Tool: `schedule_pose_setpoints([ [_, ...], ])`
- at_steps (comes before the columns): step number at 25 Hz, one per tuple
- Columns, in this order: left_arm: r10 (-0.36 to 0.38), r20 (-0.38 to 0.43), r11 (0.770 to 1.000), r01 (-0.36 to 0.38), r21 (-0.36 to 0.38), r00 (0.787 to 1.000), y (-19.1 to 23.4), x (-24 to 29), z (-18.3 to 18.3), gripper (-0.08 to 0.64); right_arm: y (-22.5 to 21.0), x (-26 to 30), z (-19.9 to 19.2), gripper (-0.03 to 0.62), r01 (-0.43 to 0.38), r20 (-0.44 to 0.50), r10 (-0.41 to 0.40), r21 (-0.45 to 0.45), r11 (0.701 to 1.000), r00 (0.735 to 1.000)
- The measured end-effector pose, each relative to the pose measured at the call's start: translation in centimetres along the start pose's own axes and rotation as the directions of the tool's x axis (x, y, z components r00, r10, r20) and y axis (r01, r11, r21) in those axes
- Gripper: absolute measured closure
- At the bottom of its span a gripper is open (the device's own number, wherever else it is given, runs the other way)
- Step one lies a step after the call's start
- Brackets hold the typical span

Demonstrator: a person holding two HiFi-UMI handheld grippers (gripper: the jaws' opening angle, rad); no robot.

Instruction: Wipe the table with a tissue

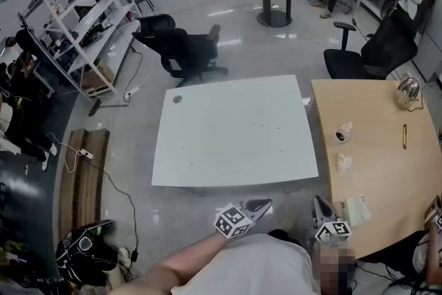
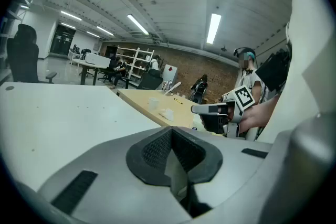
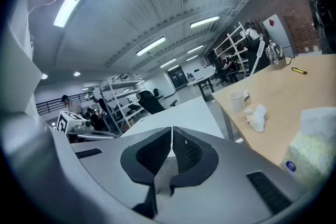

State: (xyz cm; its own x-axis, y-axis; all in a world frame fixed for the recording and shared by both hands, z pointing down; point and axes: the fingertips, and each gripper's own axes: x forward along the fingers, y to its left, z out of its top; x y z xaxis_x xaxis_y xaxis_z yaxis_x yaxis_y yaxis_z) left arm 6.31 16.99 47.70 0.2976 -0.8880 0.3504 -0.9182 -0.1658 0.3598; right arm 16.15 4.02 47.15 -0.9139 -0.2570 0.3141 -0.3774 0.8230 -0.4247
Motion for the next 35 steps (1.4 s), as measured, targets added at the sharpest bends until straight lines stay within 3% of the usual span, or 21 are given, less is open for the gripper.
schedule_pose_setpoints([
  [6, 0.005, 0.024, 0.999, -0.006, 0.037, 1.0, 3.6, 5.7, 3.8, 0.554, -4.8, 4.2, 3.3, 0.572, -0.015, 0.015, 0.016, -0.045, 0.999, 1.0],
  [11, -0.001, -0.001, 0.999, 0.001, 0.037, 1.0, 3.8, 9.9, 5.3, 0.554, -7.8, 4.2, 4.8, 0.573, 0.014, -0.015, -0.015, -0.044, 0.999, 1.0],
  [15, -0.008, -0.015, 0.995, 0.01, 0.102, 1.0, 5.5, 12.7, 7.2, 0.554, -9.7, 6.5, 7.1, 0.572, 0.027, 0.017, -0.025, -0.078, 0.997, 1.0],
  [21, -0.071, -0.121, 0.986, 0.088, 0.143, 0.99, 3.9, 18.9, 7.3, 0.554, -14.1, 5.8, 6.3, 0.572, 0.077, -0.015, -0.077, 0.044, 0.996, 0.997],
  [25, -0.081, -0.153, 0.974, 0.111, 0.195, 0.985, 4.2, 21.8, 8.4, 0.554, -15.3, 6.3, 7.2, 0.572, 0.095, -0.009, -0.094, 0.048, 0.994, 0.995],
  [28, -0.106, -0.201, 0.973, 0.143, 0.183, 0.974, 3.7, 23.6, 7.9, 0.554, -15.8, 5.6, 6.8, 0.572, 0.13, -0.022, -0.128, 0.066, 0.989, 0.991],
  [31, -0.14, -0.268, 0.953, 0.203, 0.224, 0.953, 2.8, 25.7, 6.8, 0.554, -16.2, 4.9, 5.8, 0.572, 0.163, -0.028, -0.161, 0.115, 0.98, 0.987],
  [35, -0.114, -0.362, 0.913, 0.241, 0.329, 0.925, 3.3, 29.3, 6.2, 0.554, -16.7, 4.2, 5.3, 0.572, 0.2, -0.012, -0.2, 0.154, 0.968, 0.98],
])
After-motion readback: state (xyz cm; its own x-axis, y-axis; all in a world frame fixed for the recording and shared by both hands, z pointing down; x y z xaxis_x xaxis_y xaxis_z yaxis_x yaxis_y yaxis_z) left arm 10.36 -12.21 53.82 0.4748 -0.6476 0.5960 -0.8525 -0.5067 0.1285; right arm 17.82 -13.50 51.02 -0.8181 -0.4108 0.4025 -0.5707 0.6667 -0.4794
